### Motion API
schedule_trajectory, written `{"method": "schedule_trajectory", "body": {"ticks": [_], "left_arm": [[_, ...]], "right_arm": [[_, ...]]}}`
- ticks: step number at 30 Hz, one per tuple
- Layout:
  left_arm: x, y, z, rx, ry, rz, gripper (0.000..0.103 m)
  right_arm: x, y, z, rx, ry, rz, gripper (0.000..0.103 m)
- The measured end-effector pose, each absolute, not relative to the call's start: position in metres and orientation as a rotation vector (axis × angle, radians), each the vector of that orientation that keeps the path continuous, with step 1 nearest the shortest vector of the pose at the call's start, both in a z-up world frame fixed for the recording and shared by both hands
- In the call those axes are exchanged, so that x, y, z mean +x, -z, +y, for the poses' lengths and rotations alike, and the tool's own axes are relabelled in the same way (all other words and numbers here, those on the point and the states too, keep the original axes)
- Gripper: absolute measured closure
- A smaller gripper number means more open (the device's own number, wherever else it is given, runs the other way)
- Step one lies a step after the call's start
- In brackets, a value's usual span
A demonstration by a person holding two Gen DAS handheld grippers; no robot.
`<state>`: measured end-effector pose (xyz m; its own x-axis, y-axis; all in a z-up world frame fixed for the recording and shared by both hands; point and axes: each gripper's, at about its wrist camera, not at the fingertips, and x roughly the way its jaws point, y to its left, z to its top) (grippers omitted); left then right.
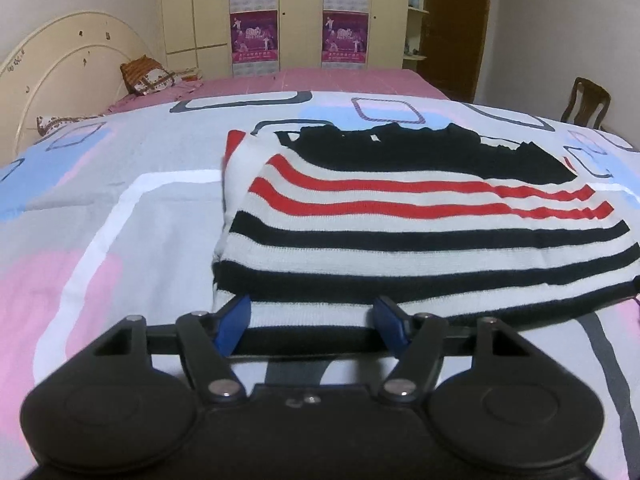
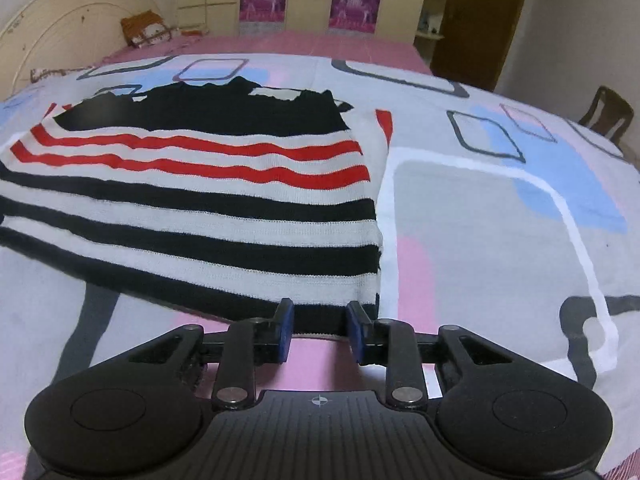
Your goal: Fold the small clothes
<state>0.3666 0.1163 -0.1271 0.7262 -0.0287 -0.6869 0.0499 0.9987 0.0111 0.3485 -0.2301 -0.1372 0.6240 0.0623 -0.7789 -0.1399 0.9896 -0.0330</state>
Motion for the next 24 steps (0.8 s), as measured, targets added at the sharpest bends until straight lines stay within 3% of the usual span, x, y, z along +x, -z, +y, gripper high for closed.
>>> {"method": "schedule_trajectory", "body": {"ticks": [15, 16, 17, 18, 20, 23, 24], "left_arm": [[0.367, 0.126, 0.120, 0.018, 0.039, 0.785, 0.035], [0.365, 0.122, 0.122, 0.008, 0.026, 0.778, 0.031], [0.361, 0.116, 0.123, 0.007, -0.004, 0.760, 0.010], [0.354, 0.110, 0.125, 0.004, -0.031, 0.721, 0.000], [0.335, 0.102, 0.133, -0.058, -0.021, 0.647, 0.000], [0.322, 0.106, 0.140, -0.187, 0.013, 0.670, 0.010], [0.320, 0.111, 0.142, -0.230, 0.007, 0.686, 0.018]], "right_arm": [[0.350, 0.139, -0.232, -0.079, -0.118, 0.893, 0.074], [0.350, 0.136, -0.233, -0.078, -0.118, 0.891, 0.073], [0.347, 0.131, -0.234, -0.068, -0.108, 0.877, 0.073], [0.342, 0.126, -0.236, -0.056, -0.095, 0.848, 0.057], [0.331, 0.117, -0.243, -0.019, -0.088, 0.792, 0.034], [0.323, 0.111, -0.251, 0.060, -0.117, 0.766, 0.035], [0.320, 0.110, -0.253, 0.084, -0.128, 0.750, 0.056]]}}
